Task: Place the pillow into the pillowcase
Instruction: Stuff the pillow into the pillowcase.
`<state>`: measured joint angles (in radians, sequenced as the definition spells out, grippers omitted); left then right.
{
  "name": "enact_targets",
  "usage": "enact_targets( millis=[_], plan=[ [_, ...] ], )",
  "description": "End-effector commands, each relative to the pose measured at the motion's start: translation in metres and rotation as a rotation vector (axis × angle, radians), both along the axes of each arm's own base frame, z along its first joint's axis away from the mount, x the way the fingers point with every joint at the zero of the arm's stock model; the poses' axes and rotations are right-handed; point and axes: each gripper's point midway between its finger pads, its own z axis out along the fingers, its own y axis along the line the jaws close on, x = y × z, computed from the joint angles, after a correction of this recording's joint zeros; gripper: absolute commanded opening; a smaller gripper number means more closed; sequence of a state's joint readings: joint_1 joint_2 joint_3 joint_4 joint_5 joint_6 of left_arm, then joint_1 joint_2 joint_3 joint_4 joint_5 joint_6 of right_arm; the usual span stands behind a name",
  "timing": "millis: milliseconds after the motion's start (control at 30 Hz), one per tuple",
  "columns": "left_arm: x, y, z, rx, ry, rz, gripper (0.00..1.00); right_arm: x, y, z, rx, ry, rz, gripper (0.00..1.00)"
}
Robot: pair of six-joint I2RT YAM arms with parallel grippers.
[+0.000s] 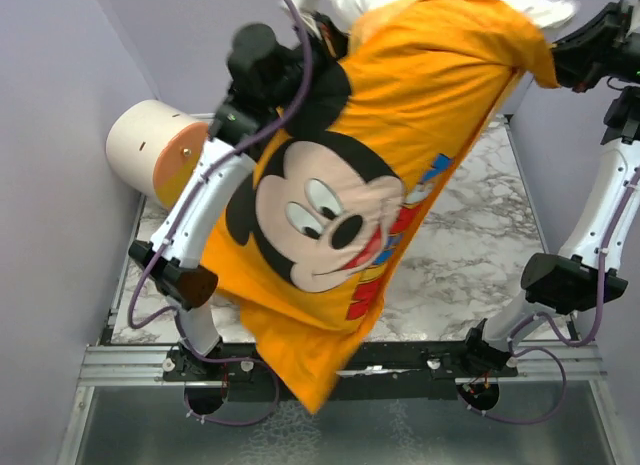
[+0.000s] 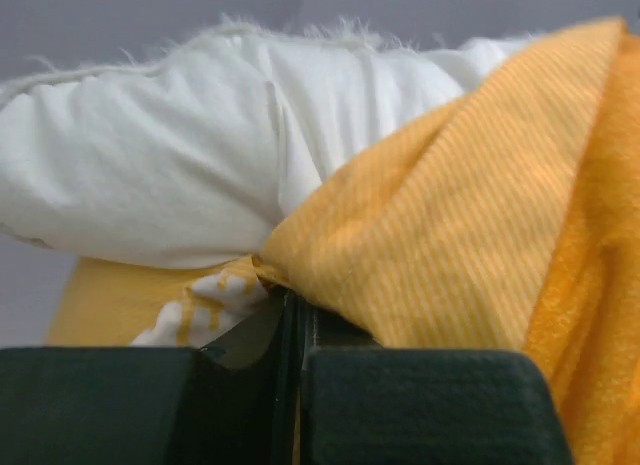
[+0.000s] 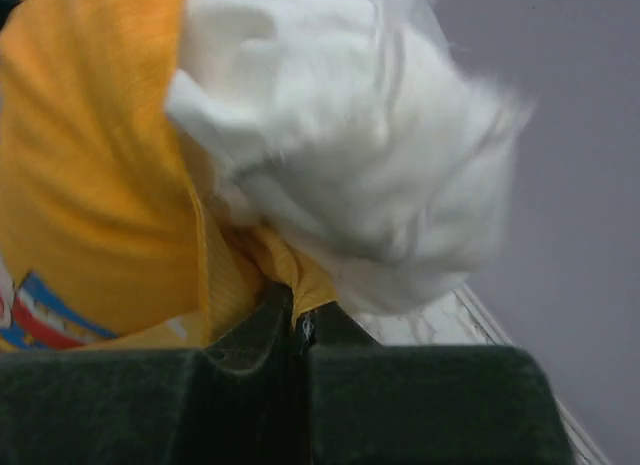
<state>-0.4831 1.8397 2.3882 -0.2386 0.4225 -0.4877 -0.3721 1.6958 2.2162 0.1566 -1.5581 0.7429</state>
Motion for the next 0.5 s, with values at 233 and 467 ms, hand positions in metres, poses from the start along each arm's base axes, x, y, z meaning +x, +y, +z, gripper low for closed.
enact_targets(
  millis=[233,467],
  plan=[
    [-0.038,0.108,0.161,-0.317,-0.423,0.181,0.00,-0.113,0.144,0.059,0.043,-0.356,0.331,0.00],
    [-0.190,-0.039,0.106,-0.151,-0.437,-0.340,0.00,0.029,-0.038,0.038,0.069,-0.192,-0.164,0.00]
  ],
)
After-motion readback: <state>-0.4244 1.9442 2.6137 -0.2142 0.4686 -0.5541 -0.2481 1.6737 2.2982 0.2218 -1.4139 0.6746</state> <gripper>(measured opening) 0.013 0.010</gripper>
